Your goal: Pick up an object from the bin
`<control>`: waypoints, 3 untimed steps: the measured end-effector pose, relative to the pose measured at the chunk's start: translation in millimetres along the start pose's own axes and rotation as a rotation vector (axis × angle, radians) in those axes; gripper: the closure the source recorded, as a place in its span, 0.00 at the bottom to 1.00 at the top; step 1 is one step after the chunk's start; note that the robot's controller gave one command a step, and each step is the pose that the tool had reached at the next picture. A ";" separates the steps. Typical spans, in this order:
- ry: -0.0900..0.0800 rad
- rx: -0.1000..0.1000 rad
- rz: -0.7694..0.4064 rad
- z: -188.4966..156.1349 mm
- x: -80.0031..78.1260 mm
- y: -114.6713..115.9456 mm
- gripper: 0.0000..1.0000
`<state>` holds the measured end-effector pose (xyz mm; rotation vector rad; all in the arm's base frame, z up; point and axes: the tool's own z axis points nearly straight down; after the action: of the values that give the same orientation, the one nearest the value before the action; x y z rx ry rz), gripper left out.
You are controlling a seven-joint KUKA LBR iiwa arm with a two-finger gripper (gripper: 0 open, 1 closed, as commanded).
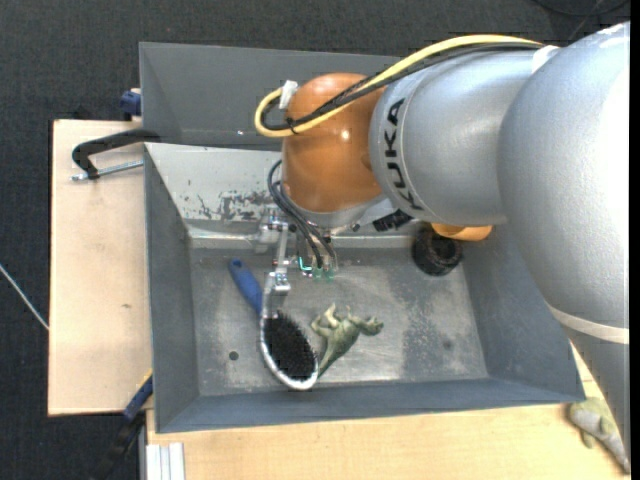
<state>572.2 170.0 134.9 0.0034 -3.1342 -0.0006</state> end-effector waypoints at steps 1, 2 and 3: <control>-0.031 -0.017 0.228 42.7 16.1 -52.0 0.00; -0.005 -0.003 0.327 59.2 77.3 -39.4 0.00; -0.007 -0.003 0.330 59.2 75.7 -41.2 1.00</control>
Offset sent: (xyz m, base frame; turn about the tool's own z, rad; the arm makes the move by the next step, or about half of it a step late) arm -0.0288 -0.0717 -0.0645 0.2496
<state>496.1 128.6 76.3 -0.5127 -3.0995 -0.0033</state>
